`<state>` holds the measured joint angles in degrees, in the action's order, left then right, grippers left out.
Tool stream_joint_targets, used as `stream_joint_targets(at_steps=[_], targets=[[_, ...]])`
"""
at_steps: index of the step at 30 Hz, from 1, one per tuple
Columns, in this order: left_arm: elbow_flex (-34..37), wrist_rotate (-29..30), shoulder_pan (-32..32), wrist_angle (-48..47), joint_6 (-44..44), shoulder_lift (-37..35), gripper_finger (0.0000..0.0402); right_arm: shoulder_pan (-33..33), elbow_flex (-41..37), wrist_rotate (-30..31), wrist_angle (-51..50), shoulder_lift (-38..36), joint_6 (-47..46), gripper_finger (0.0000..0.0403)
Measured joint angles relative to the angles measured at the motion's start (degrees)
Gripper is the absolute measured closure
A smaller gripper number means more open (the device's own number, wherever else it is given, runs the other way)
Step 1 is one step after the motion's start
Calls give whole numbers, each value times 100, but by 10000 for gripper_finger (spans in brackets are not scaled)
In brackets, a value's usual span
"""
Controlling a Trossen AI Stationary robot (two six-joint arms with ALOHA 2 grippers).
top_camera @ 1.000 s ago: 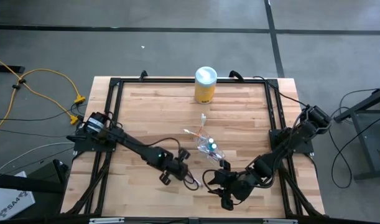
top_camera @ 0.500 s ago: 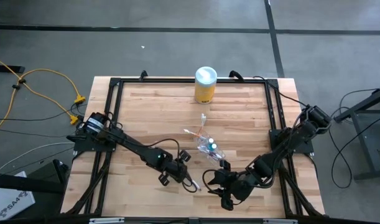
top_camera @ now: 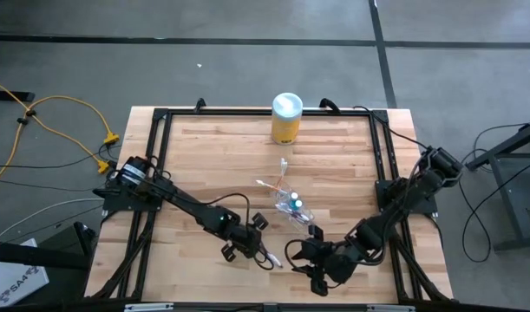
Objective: Pick & Place toothbrushing station
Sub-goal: Put the purple toothbrush into the bottom compartment of the transparent organizer
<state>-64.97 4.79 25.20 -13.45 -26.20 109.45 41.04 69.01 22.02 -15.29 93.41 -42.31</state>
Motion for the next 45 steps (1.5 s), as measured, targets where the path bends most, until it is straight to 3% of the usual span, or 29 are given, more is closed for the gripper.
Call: stream_joint_targets(at_steps=[25,40,45], targets=[[-50,-832,-344,857,307,20,317,264,0,185,-61,-2,-355,264],[-63,-1044,-381,822,670,120,317,323,-2,189,-79,-4,-468,264],[-79,-1482,-487,1002,831,361,318,323,-2,183,-81,-4,-537,264]])
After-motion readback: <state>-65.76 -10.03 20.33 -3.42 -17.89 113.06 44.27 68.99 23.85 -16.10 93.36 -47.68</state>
